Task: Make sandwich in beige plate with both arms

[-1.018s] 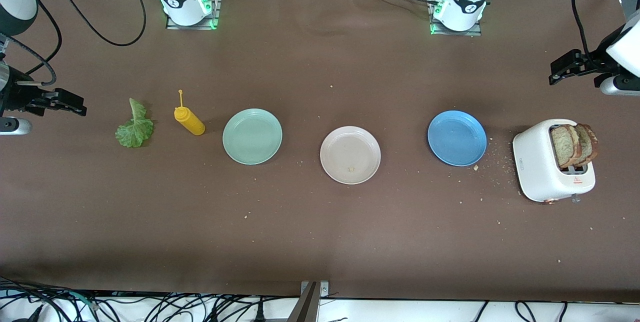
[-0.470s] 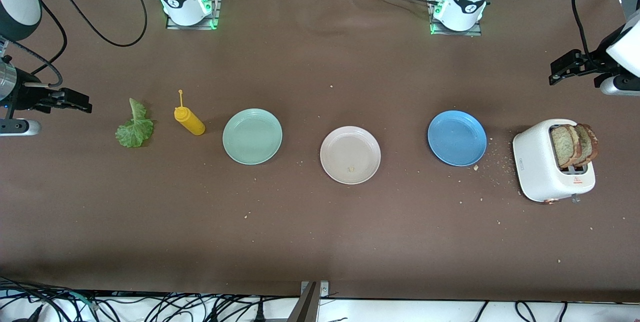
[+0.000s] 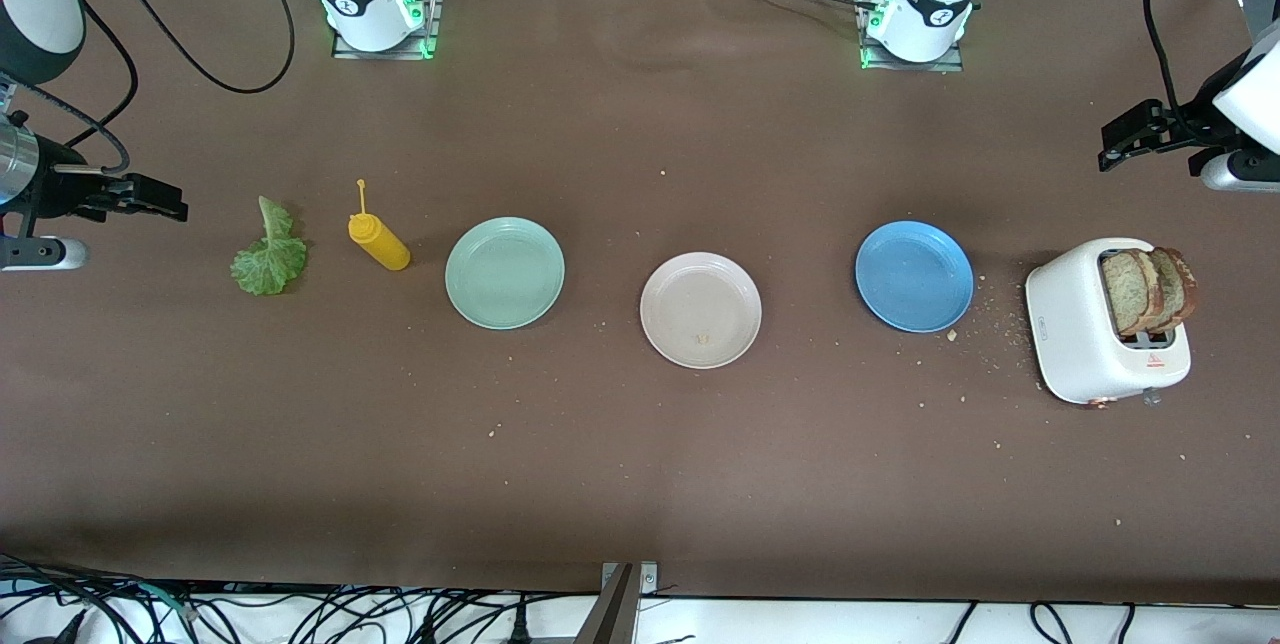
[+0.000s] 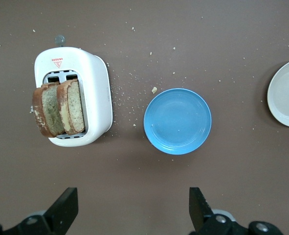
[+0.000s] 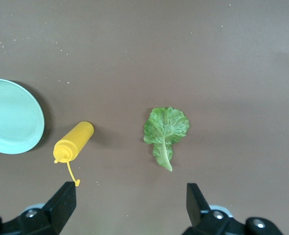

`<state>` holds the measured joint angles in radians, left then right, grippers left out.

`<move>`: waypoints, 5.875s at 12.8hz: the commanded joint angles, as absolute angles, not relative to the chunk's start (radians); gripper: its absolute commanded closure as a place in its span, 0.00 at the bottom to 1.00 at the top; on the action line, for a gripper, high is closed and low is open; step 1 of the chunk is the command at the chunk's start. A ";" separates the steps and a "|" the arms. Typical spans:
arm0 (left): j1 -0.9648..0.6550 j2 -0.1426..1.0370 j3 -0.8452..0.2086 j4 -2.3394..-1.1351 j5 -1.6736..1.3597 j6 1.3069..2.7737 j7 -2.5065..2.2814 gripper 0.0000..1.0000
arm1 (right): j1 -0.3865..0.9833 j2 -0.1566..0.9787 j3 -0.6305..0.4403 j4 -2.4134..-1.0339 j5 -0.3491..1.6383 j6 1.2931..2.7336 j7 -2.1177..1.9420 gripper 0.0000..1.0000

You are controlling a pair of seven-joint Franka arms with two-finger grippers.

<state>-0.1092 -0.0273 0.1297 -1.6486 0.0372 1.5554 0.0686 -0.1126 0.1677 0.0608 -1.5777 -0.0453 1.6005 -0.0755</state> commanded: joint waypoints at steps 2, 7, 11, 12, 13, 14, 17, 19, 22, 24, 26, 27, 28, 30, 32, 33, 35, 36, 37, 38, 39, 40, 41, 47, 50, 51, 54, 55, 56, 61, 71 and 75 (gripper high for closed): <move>-0.098 -0.018 0.126 -1.632 0.026 1.560 0.097 0.00 | -0.112 0.164 0.069 -1.586 -0.087 1.614 -0.063 0.00; -0.098 -0.017 0.126 -1.632 0.026 1.562 0.097 0.00 | -0.112 0.163 0.069 -1.594 -0.089 1.618 -0.063 0.00; -0.098 -0.017 0.126 -1.634 0.025 1.562 0.097 0.00 | -0.112 0.158 0.069 -1.605 -0.089 1.620 -0.063 0.00; -0.098 -0.017 0.126 -1.634 0.026 1.562 0.097 0.00 | -0.112 0.158 0.069 -1.605 -0.089 1.620 -0.063 0.00; -0.098 -0.017 0.126 -1.634 0.025 1.562 0.097 0.00 | -0.112 0.158 0.069 -1.605 -0.089 1.620 -0.063 0.00; -0.098 -0.017 0.126 -1.634 0.025 1.562 0.097 0.00 | -0.112 0.158 0.069 -1.605 -0.089 1.620 -0.063 0.00; -0.098 -0.017 0.126 -1.634 0.026 1.562 0.097 0.00 | -0.114 0.158 0.069 -1.609 -0.089 1.620 -0.063 0.00; -0.098 -0.017 0.124 -1.634 0.026 1.562 0.097 0.00 | -0.112 0.155 0.074 -1.606 -0.089 1.618 -0.064 0.00; -0.098 -0.017 0.124 -1.635 0.026 1.566 0.095 0.00 | -0.112 0.153 0.074 -1.606 -0.087 1.609 -0.064 0.00; -0.098 -0.017 0.124 -1.635 0.026 1.566 0.095 0.00 | -0.112 0.152 0.089 -1.603 -0.086 1.601 -0.063 0.00; -0.098 -0.017 0.124 -1.635 0.026 1.568 0.095 0.00 | -0.112 0.153 0.089 -1.603 -0.090 1.609 -0.060 0.00; -0.098 -0.017 0.124 -1.635 0.025 1.568 0.095 0.00 | -0.112 0.155 0.089 -1.603 -0.091 1.609 -0.042 0.00; -0.098 -0.017 0.124 -1.635 0.025 1.568 0.095 0.00 | -0.112 0.155 0.090 -1.605 -0.089 1.611 -0.025 0.00; -0.098 -0.017 0.124 -1.635 0.026 1.568 0.095 0.00 | -0.112 0.155 0.091 -1.606 -0.081 1.612 -0.025 0.00; -0.098 -0.017 0.124 -1.635 0.025 1.568 0.095 0.00 | -0.112 0.155 0.094 -1.606 -0.081 1.602 -0.023 0.00; -0.098 -0.017 0.124 -1.635 0.026 1.568 0.095 0.00 | -0.110 0.155 0.094 -1.605 -0.083 1.594 -0.023 0.00; -0.098 -0.017 0.124 -1.635 0.025 1.569 0.095 0.00 | -0.112 0.155 0.095 -1.603 -0.080 1.583 -0.037 0.00; -0.098 -0.017 0.124 -1.635 0.026 1.569 0.095 0.00 | -0.112 0.153 0.095 -1.601 -0.078 1.574 -0.040 0.00; -0.098 -0.017 0.124 -1.635 0.026 1.569 0.097 0.00 | -0.112 0.152 0.097 -1.601 -0.077 1.572 -0.041 0.00; -0.098 -0.017 0.124 -1.637 0.026 1.569 0.095 0.00 | -0.112 0.152 0.097 -1.601 -0.077 1.571 -0.040 0.00; -0.098 -0.017 0.124 -1.637 0.026 1.569 0.097 0.00 | -0.112 0.152 0.098 -1.601 -0.077 1.571 -0.040 0.00; -0.098 -0.017 0.124 -1.637 0.026 1.569 0.097 0.00 | -0.112 0.150 0.097 -1.603 -0.077 1.571 -0.040 0.00; -0.098 -0.017 0.124 -1.637 0.026 1.571 0.097 0.00 | -0.112 0.152 0.097 -1.603 -0.077 1.571 -0.040 0.00; -0.042 0.058 0.126 -1.649 0.081 1.676 0.185 0.00 | -0.112 0.158 0.095 -1.609 -0.075 1.549 -0.037 0.00; 0.027 0.141 0.124 -1.649 0.071 1.731 0.216 0.00 | -0.112 0.158 0.095 -1.609 -0.077 1.548 -0.032 0.00; 0.043 0.165 0.124 -1.651 0.066 1.758 0.239 0.00 | -0.112 0.158 0.095 -1.609 -0.077 1.548 -0.032 0.00; 0.069 0.241 0.124 -1.649 0.066 1.812 0.244 0.00 | -0.112 0.158 0.095 -1.609 -0.075 1.548 -0.031 0.00; 0.083 0.258 0.123 -1.649 0.052 1.818 0.245 0.00 | -0.112 0.158 0.097 -1.609 -0.075 1.548 -0.031 0.00; 0.095 0.277 0.124 -1.651 0.032 1.821 0.250 0.00 | -0.112 0.158 0.100 -1.609 -0.077 1.548 -0.029 0.00; 0.112 0.321 0.123 -1.646 0.028 1.824 0.278 0.00 | -0.112 0.158 0.101 -1.611 -0.077 1.548 -0.028 0.00; 0.110 0.374 0.120 -1.643 0.008 1.833 0.276 0.00 | -0.112 0.158 0.101 -1.611 -0.077 1.548 -0.028 0.00; 0.112 0.390 0.121 -1.644 0.043 1.833 0.278 0.09 | -0.112 0.160 0.101 -1.611 -0.077 1.548 -0.029 0.00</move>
<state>0.1031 0.3771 0.1227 -1.6595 0.0365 1.8311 0.2498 -0.1104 0.1679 0.0951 -1.6013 -0.0750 1.5548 -0.0405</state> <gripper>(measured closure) 0.035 0.000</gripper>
